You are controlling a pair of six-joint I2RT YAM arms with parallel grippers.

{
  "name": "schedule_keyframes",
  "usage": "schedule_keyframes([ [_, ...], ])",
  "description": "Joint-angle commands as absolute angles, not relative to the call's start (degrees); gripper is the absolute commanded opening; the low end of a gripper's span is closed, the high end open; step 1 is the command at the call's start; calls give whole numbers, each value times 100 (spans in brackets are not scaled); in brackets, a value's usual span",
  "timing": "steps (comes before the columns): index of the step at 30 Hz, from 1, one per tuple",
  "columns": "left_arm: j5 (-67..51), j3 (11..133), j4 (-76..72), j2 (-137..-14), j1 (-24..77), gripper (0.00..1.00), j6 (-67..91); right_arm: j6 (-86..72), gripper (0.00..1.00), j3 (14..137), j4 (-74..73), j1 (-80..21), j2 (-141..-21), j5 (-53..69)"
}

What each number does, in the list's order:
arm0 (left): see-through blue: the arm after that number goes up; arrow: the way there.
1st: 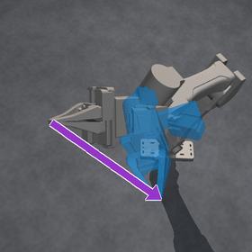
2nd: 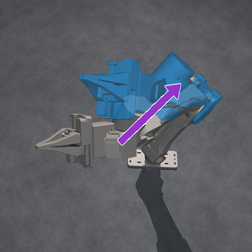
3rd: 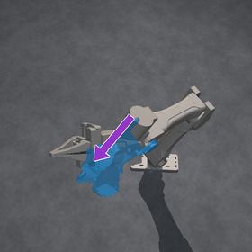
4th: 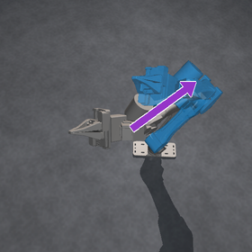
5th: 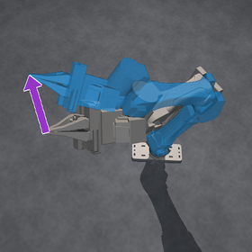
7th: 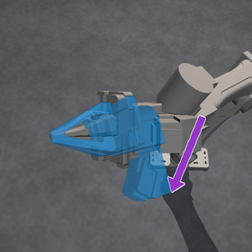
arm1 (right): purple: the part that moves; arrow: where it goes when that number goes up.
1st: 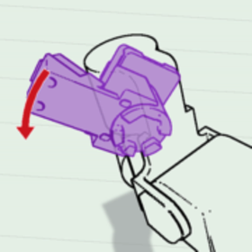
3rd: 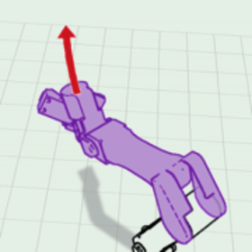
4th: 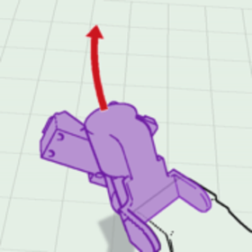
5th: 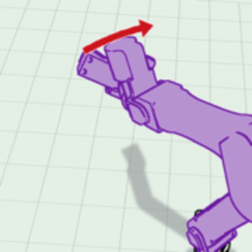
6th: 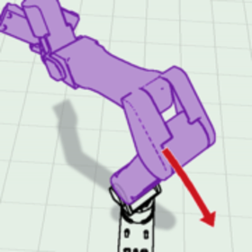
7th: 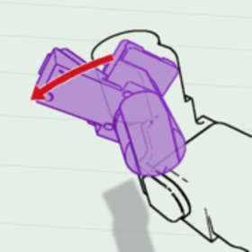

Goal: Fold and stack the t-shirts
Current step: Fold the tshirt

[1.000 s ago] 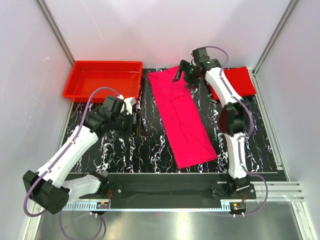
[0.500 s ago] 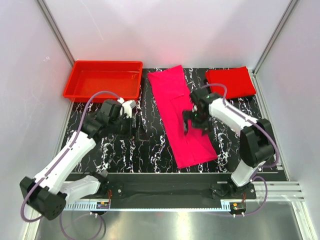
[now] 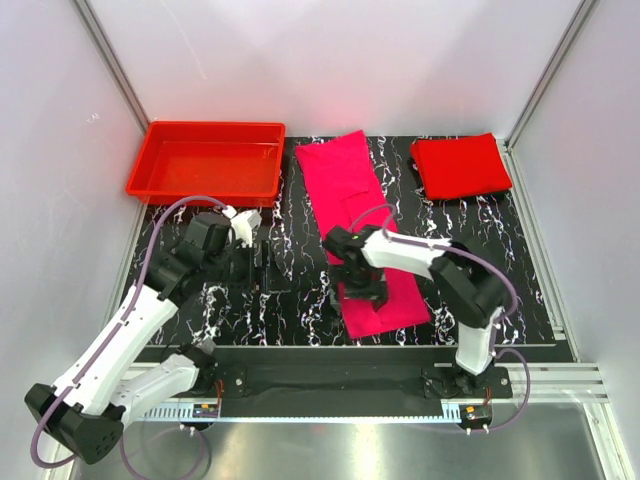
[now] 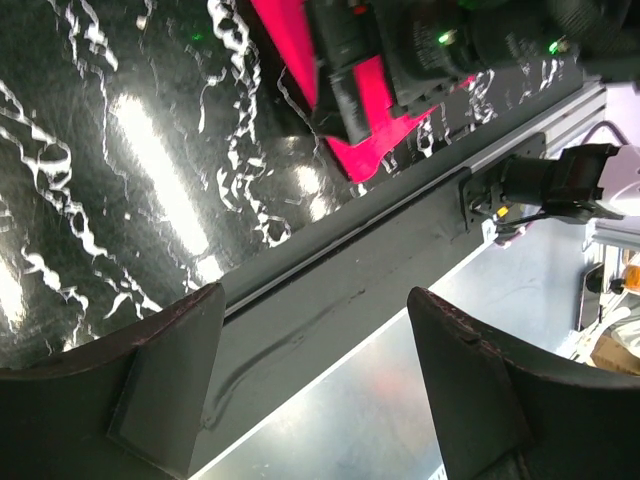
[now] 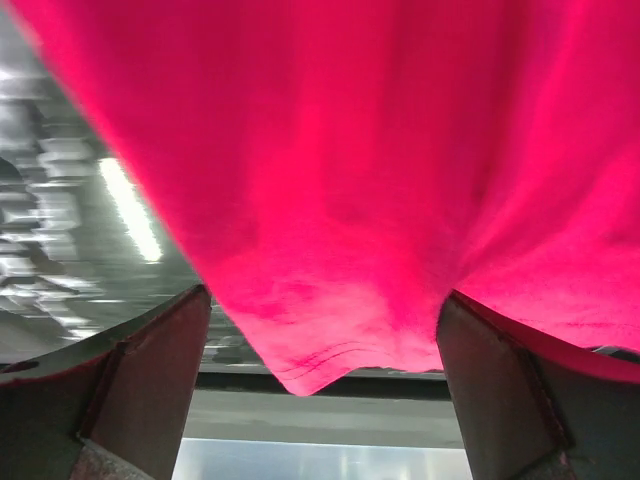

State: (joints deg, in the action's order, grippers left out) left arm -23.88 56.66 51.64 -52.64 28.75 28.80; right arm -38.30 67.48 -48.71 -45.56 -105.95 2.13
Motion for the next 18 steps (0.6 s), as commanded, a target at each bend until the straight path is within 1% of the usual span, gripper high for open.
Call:
schedule_keyframes([
  [1, -2329, 5485, 5203, -5054, 2892, 79, 2971, -4974, 98, 7669, -4658, -5096, -11003, 263],
  [3, -2259, 5432, 5247, -5001, 2892, 79, 2988, -5246, 100, 7944, -4423, -5299, -11170, 579],
  [6, -2215, 5353, 5300, -4957, 2892, 79, 3041, -5414, 99, 8077, -4017, -5361, -11022, 922],
  [7, -2215, 5318, 5291, -4948, 2892, 79, 3067, -5362, 100, 8242, -4086, -5361, -10987, 975],
  [9, -2224, 5265, 5239, -4904, 2900, 80, 3137, -5169, 100, 8463, -4619, -5361, -10760, 748],
  [11, -2372, 5029, 5160, -4957, 2892, 81, 3190, -4985, 100, 8377, -4868, -5318, -10452, 406],
  [13, -2583, 4818, 4914, -5089, 2892, 81, 3365, -4922, 100, 7790, -4931, -5204, -9802, 326],
  [14, -2793, 4503, 4739, -5089, 2900, 82, 3610, -4870, 100, 7500, -4800, -5134, -9539, 360],
  [15, -2873, 4361, 4389, -5098, 2909, 82, 3760, -4800, 100, 6853, -4703, -4907, -9023, 447],
  [17, -3057, 4010, 4045, -5133, 2953, 82, 4251, -4659, 100, 6200, -4632, -4537, -8493, 763],
  [18, -3059, 3903, 3651, -5168, 3005, 81, 4402, -4606, 100, 5544, -4536, -4326, -7951, 878],
])
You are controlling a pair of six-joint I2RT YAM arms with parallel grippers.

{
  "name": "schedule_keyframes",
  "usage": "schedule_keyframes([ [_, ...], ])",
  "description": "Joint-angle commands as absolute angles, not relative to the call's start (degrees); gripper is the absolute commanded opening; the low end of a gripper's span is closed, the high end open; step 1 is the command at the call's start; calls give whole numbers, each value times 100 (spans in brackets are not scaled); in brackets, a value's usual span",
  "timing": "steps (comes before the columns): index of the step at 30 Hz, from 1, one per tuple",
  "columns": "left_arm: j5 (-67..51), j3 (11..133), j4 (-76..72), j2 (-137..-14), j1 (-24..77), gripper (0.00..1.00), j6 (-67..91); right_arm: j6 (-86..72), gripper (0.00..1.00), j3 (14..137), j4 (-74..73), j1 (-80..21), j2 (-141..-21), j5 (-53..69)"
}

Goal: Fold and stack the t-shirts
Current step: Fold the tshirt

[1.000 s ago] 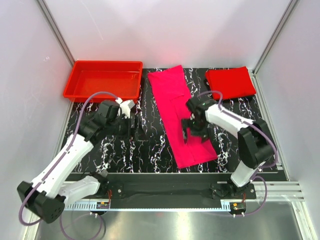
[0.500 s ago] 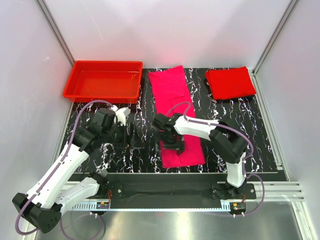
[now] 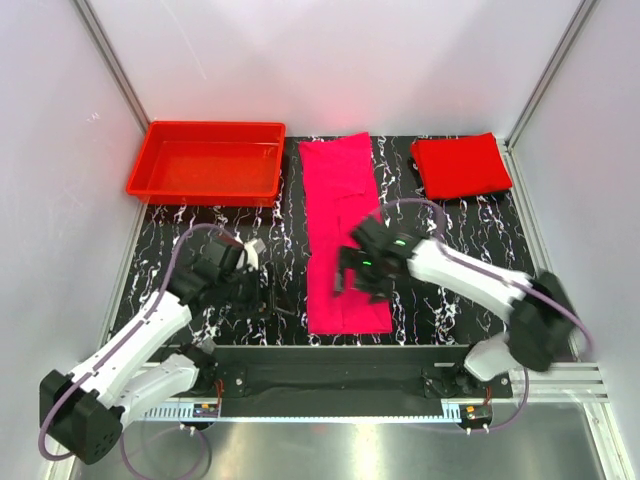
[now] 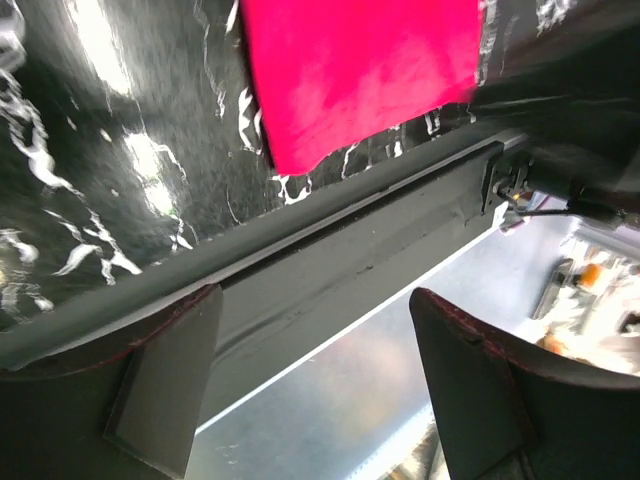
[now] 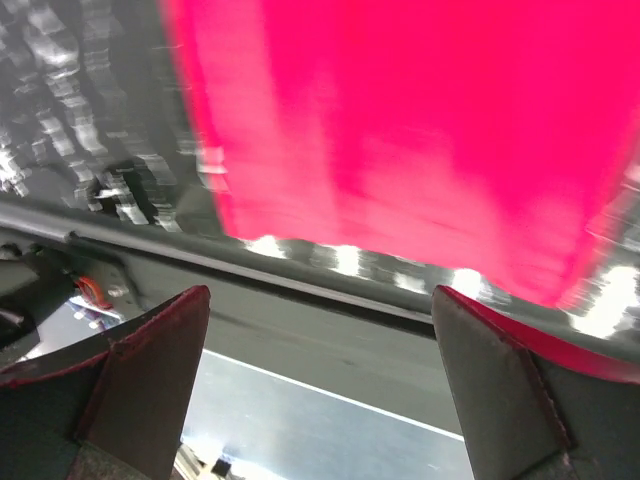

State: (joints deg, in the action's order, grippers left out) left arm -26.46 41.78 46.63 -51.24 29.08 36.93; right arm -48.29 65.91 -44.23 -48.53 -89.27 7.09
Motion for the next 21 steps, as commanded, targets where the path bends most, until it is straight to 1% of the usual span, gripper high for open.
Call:
schedule_keyframes([
  [1, -3032, 3815, 3456, -5272, 3145, 80, 4534, -4440, 100, 5233, -4439, -3907, -7650, 983],
  [3, -3006, 3579, 2939, -5474, 3278, 79, 4919, -4316, 99, 4504, -4141, -3614, -6895, 1282],
  [6, -2787, 3463, 2550, -5967, 3515, 77, 5264, -4000, 89, 3984, -4087, -3218, -6322, 1406],
  [7, -2708, 3454, 2479, -6072, 3655, 77, 5308, -3903, 83, 3877, -4078, -3104, -6250, 1406],
  [8, -2559, 3437, 2392, -6273, 3700, 77, 5361, -3868, 81, 3772, -4035, -2815, -6206, 1589],
  [10, -2453, 3332, 2040, -6433, 3831, 77, 5580, -3832, 79, 3533, -3728, -2620, -6231, 1871],
  [13, -2355, 3069, 1662, -6802, 3911, 77, 6019, -3850, 79, 3516, -3709, -2181, -6564, 1942],
  [15, -2329, 2971, 1433, -7092, 3981, 77, 6292, -3788, 79, 3498, -3612, -1891, -6828, 2223],
  [18, -2224, 2883, 1178, -7434, 4130, 76, 6574, -3683, 78, 3481, -3542, -1828, -7075, 2329],
  [20, -2154, 2839, 1064, -7628, 4218, 74, 6784, -3726, 74, 3419, -3429, -1802, -7101, 2390],
  [21, -2145, 2813, 968, -7716, 4245, 74, 6846, -3744, 68, 3349, -3393, -1802, -7093, 2391],
])
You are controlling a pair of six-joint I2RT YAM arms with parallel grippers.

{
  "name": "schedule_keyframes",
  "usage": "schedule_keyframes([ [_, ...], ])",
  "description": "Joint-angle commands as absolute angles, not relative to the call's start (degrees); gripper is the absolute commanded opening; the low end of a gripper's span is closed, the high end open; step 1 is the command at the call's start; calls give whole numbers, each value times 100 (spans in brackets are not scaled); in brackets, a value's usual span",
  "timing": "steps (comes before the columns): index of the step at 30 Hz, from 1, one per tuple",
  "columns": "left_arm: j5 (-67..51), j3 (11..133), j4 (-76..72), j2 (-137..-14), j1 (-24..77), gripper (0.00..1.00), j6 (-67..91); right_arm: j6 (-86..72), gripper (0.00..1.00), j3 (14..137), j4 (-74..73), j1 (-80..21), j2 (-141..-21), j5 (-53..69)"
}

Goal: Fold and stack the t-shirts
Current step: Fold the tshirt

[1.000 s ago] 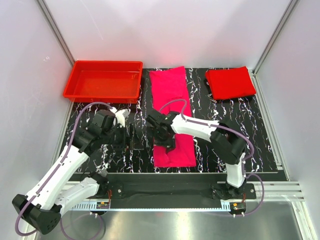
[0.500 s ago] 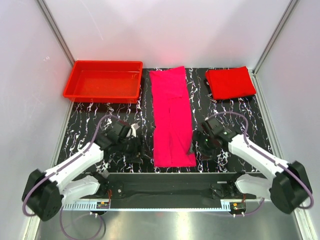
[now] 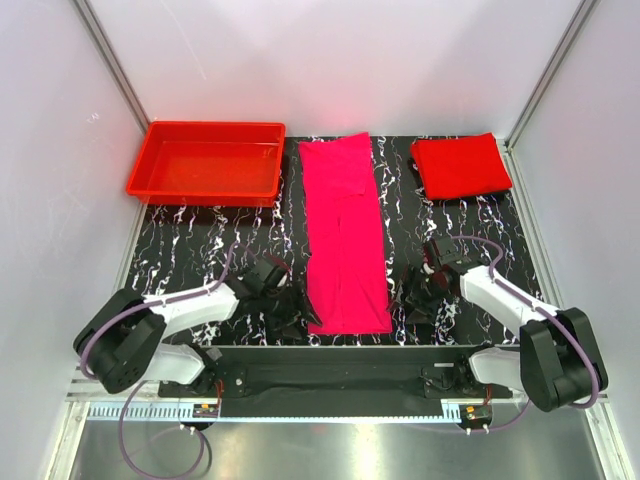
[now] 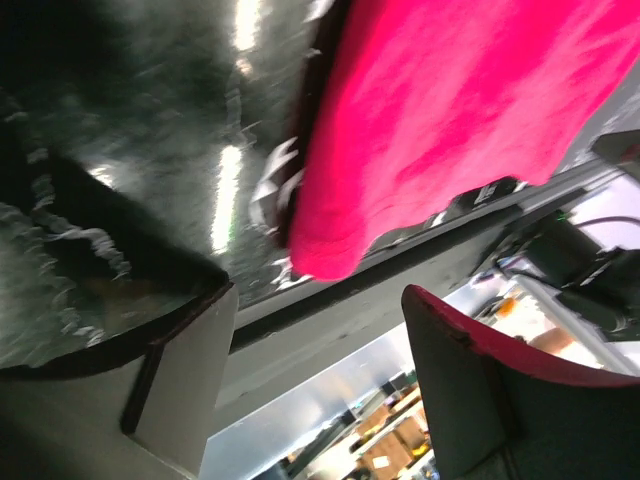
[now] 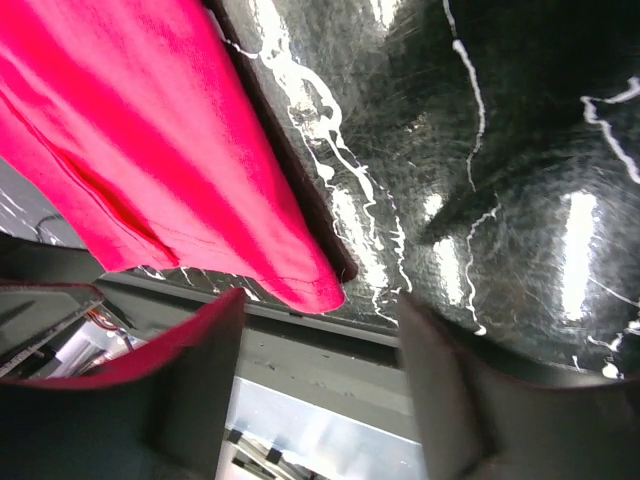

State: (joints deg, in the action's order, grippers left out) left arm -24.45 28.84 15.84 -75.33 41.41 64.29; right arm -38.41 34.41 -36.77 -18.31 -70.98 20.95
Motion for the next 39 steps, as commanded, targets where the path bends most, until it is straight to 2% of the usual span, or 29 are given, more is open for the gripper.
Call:
schedule_keyframes([
  [1, -2136, 2804, 915, -7865, 4297, 72, 6908, -3796, 62, 3305, -3375, -1810, -7093, 2382],
  [3, -2092, 2804, 809, -7989, 4385, 70, 7040, -3814, 60, 3191, -3261, -1802, -7058, 2434],
  [6, -1873, 2865, 1115, -7990, 4438, 59, 7075, -3823, 61, 3042, -3164, -1802, -7127, 2565],
  [8, -1593, 2856, 1474, -7824, 4456, 57, 7110, -3806, 62, 2953, -3042, -1802, -7250, 2636],
  [12, -1301, 2743, 1863, -7489, 4456, 57, 7172, -3762, 64, 2786, -2839, -1802, -7357, 2716],
  [21, -1028, 2883, 2136, -7699, 4465, 59, 7128, -3595, 63, 2988, -2707, -1810, -7734, 2725],
  [27, -1064, 3058, 2021, -8077, 4482, 53, 7014, -3594, 61, 3006, -2690, -1810, -7857, 2681],
  [31, -976, 3050, 2004, -8077, 4500, 45, 6970, -3569, 51, 3015, -2628, -1811, -8033, 2829],
  [34, -932, 3085, 2065, -8112, 4509, 32, 6865, -3551, 47, 3032, -2575, -1828, -8147, 2909],
  [35, -914, 3085, 2135, -8112, 4509, 27, 6803, -3542, 42, 3050, -2575, -1828, -8147, 2909],
  [37, -879, 3103, 2206, -8086, 4544, 23, 6750, -3507, 36, 3059, -2549, -1854, -8156, 2944],
  [38, -827, 3085, 2267, -8069, 4561, 21, 6689, -3498, 26, 3076, -2531, -1854, -8174, 2970],
  [39, -809, 3085, 2294, -8025, 4579, 14, 6645, -3472, 20, 3076, -2531, -1898, -8200, 2988],
])
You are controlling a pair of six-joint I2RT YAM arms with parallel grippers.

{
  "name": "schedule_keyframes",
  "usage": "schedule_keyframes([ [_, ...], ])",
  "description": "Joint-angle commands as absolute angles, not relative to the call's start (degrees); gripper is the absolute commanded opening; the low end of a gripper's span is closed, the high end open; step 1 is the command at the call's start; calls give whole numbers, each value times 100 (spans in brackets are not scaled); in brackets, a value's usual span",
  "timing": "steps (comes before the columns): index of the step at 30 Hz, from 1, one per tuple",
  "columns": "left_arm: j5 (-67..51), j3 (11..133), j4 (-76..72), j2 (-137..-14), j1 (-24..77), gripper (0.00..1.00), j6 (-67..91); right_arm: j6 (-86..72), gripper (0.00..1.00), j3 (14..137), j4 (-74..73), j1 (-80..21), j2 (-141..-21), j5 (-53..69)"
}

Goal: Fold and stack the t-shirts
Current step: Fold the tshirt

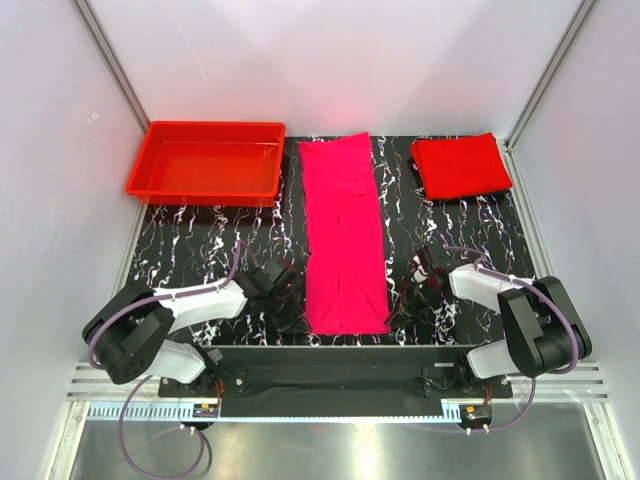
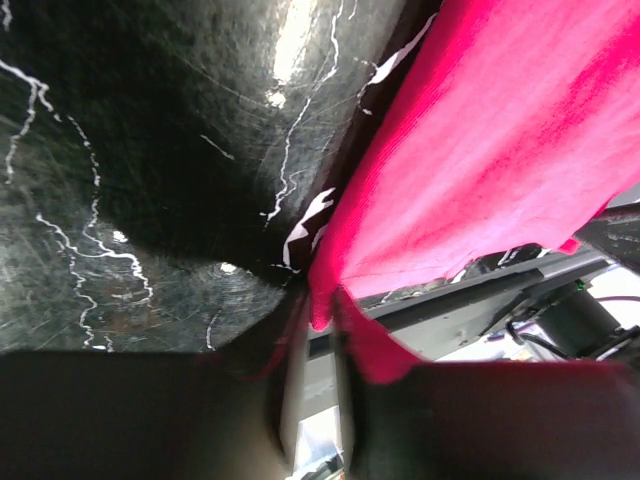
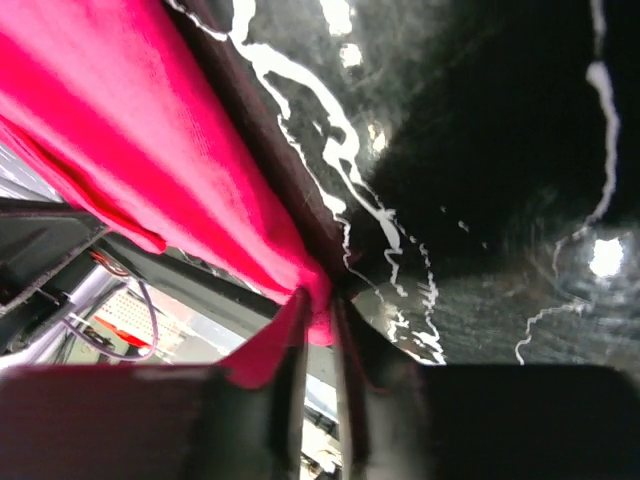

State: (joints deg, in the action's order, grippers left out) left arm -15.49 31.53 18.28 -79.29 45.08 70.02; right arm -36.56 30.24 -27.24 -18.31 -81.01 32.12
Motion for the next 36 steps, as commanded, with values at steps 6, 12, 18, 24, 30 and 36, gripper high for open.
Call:
schedule_keyframes([
  [6, -730, 3181, 2592, -7867, 4886, 0, 6390, -3664, 0, 2918, -2584, -2398, -7990, 3067],
  [12, -615, 3524, 3120, -7524, 5562, 0, 6565, -4419, 0, 2593, -2970, -2935, -6875, 3085],
  [18, -326, 4383, 3989, -7295, 5538, 0, 6232, -4641, 0, 2855, -3664, -2936, -5915, 2936],
  [24, -395, 5579, 4491, -7926, 4660, 0, 5257, -3852, 0, 4269, -4034, -2656, -7161, 2663],
  [30, -668, 7293, 4824, -9244, 3675, 0, 4114, -2990, 0, 6132, -4350, -2066, -8875, 2558],
  [36, -642, 8856, 5185, -10660, 3156, 0, 3498, -2514, 0, 7794, -4755, -1635, -10475, 2531],
])
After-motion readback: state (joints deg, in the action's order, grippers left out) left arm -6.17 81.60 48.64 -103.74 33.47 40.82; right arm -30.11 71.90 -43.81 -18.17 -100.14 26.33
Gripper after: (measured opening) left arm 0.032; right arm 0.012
